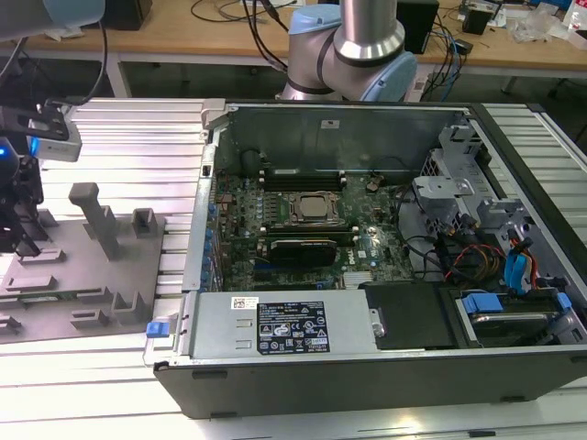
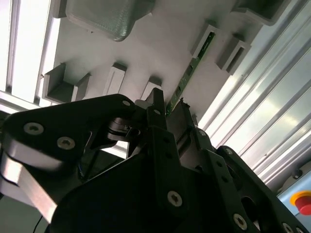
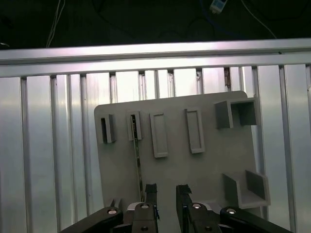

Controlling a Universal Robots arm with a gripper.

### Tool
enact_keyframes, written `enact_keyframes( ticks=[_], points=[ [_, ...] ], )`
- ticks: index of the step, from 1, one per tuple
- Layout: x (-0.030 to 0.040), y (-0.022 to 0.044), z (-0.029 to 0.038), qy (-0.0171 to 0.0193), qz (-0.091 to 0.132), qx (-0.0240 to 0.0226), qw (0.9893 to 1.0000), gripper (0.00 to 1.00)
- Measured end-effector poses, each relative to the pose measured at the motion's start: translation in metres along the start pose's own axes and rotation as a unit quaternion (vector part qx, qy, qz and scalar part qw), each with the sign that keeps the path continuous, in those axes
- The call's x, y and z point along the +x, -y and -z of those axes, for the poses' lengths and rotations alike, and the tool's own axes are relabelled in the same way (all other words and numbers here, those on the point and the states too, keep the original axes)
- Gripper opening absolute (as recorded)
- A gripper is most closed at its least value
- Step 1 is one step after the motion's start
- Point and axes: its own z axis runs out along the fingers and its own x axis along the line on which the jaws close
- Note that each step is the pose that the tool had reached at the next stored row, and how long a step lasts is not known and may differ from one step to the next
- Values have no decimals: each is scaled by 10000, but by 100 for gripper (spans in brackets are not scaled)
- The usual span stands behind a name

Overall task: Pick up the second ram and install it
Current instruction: 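Pick up the second ram and move it above second insertion slot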

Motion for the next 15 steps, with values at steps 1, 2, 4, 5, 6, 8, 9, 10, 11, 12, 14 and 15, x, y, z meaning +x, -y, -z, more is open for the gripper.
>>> enact_keyframes(
  ticks=[1,2,4,5,6,8,9,10,11,12,14,15],
  points=[
    [0,0,-8,0,0,0,10000,30],
    [-1,-1,-16,0,-1,0,10000,30],
    [0,0,-31,0,-1,0,10000,30],
    [1,1,-40,0,-1,0,10000,30],
    [1,2,-47,0,0,0,10000,30],
    [2,3,-70,0,0,0,10000,30],
    [2,3,-80,0,0,0,10000,30],
    [2,4,-87,0,0,0,10000,30],
    [2,4,-93,0,0,0,10000,30],
    [2,4,-104,0,0,0,10000,30],
    [3,5,-125,0,0,0,10000,30],
    [4,6,-138,0,0,0,10000,30]
  ],
)
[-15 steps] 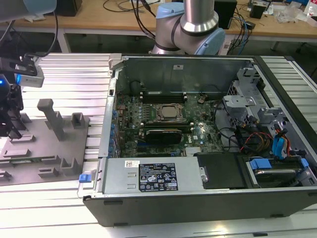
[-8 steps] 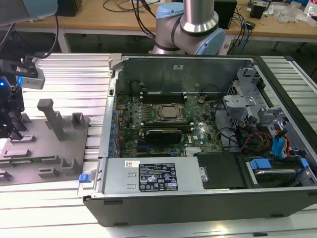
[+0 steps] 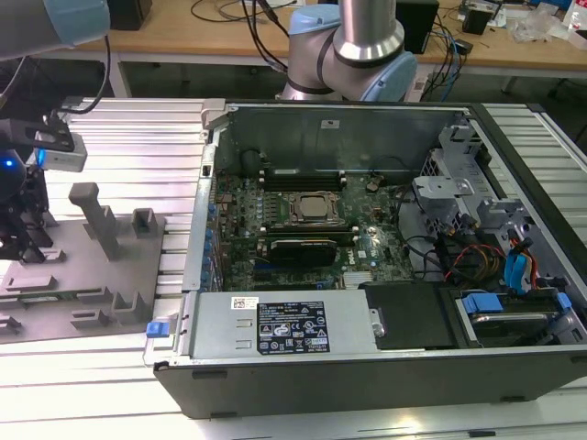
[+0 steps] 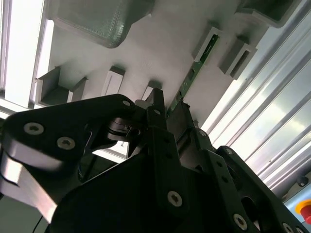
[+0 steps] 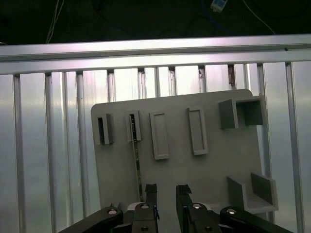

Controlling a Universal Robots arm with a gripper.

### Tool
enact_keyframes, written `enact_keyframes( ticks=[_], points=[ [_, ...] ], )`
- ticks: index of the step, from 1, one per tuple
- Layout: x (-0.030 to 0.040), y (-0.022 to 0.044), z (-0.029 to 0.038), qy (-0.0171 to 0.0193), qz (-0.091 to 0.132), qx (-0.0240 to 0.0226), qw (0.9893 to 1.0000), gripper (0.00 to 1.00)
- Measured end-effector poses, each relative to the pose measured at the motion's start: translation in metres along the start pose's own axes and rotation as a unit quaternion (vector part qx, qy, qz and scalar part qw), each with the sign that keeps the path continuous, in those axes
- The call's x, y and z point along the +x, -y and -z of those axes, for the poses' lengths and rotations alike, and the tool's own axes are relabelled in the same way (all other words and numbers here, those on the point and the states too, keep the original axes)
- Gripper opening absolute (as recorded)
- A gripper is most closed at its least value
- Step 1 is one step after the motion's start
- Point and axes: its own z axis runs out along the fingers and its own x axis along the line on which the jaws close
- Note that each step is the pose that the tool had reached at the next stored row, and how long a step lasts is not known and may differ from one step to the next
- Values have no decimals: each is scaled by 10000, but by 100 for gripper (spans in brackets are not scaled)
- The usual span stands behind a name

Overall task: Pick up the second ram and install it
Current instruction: 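Pick up the second ram and move it above second insertion slot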

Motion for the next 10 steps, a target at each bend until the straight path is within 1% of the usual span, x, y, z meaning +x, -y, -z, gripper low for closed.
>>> enact_keyframes(
  ticks=[2,3,5,7,10],
  points=[
    [8,-3,-18,0,0,0,10000,30],
    [25,-6,-37,0,1,1,10000,30],
    [87,-18,-76,0,0,1,10000,30],
    [125,-20,-95,0,0,0,10000,30],
    [175,-16,-159,0,1,0,10000,30]
  ],
)
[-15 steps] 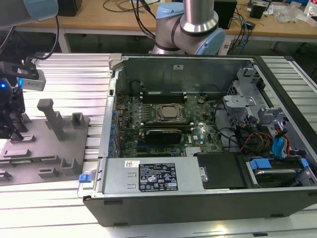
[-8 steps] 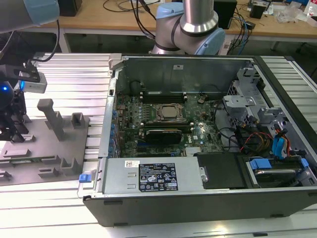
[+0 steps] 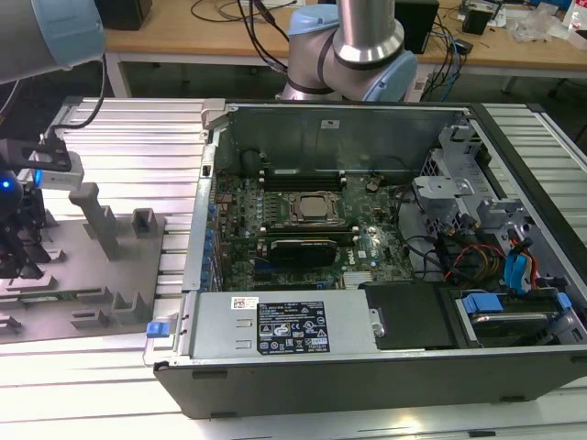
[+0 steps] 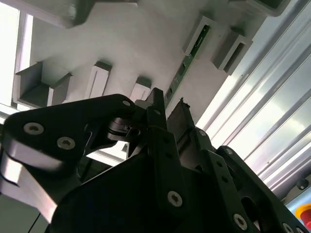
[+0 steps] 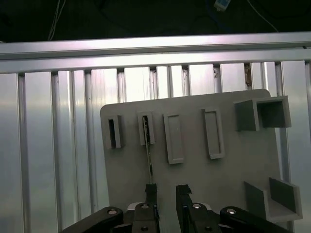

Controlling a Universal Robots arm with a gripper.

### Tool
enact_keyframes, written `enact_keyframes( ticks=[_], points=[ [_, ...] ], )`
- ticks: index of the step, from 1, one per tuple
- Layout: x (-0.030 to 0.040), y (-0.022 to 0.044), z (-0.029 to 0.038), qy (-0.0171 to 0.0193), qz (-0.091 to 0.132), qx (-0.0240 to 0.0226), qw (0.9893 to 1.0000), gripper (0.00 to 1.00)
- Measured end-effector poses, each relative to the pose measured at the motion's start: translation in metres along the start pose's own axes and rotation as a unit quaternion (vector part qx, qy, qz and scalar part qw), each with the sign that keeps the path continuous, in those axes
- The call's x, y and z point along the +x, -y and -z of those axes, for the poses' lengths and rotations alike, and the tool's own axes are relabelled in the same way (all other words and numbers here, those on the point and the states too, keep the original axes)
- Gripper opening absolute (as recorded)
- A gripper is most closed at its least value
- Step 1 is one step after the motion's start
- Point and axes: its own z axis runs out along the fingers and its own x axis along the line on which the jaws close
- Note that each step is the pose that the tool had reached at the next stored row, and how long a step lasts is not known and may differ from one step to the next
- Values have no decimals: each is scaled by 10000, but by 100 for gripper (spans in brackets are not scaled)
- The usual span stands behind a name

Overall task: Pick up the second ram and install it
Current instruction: 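Pick up the second ram and move it above second insertion slot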

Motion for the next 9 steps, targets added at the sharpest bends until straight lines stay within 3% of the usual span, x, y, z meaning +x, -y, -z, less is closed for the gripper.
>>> enact_keyframes(
  ticks=[9],
  points=[
    [98,14,-215,0,2,0,10000,30]
  ],
)
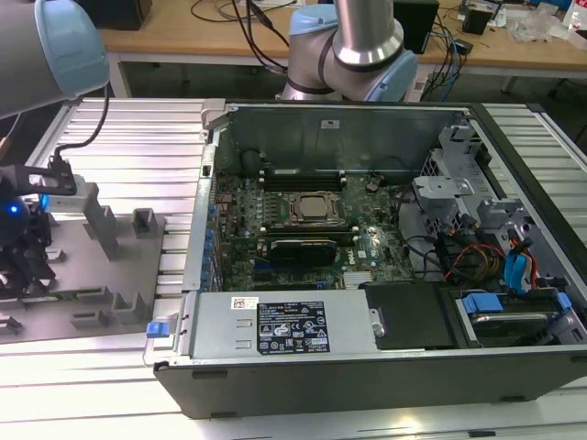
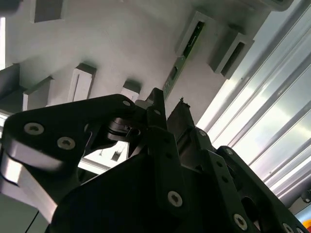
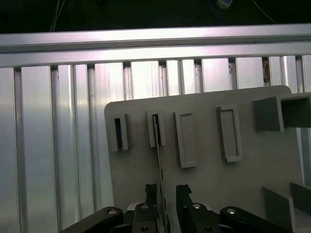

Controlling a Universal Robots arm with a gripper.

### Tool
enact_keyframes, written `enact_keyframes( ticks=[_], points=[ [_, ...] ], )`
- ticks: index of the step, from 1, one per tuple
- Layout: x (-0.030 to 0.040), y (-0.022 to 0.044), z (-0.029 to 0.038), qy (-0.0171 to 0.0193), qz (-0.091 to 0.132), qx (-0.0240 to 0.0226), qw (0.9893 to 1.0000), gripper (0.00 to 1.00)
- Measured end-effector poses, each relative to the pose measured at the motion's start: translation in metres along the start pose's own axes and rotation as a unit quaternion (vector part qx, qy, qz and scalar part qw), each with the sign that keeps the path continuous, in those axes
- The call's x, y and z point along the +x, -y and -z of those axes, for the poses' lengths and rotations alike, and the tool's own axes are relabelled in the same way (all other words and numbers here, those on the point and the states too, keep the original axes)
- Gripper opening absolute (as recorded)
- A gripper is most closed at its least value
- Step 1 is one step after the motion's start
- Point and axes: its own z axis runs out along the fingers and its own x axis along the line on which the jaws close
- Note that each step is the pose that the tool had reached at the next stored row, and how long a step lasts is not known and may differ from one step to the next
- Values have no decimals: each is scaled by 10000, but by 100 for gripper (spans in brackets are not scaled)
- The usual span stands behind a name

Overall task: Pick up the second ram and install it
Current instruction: 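Pick up the second ram and move it above second insertion slot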

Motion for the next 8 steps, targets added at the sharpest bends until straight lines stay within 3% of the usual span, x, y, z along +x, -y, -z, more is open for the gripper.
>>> enact_keyframes(
  ticks=[4,6,8],
  points=[
    [16,4,-84,0,0,0,10000,30],
    [20,8,-177,0,6,-1,10000,30],
    [21,5,-214,-1,12,-1,10000,30]
  ],
)
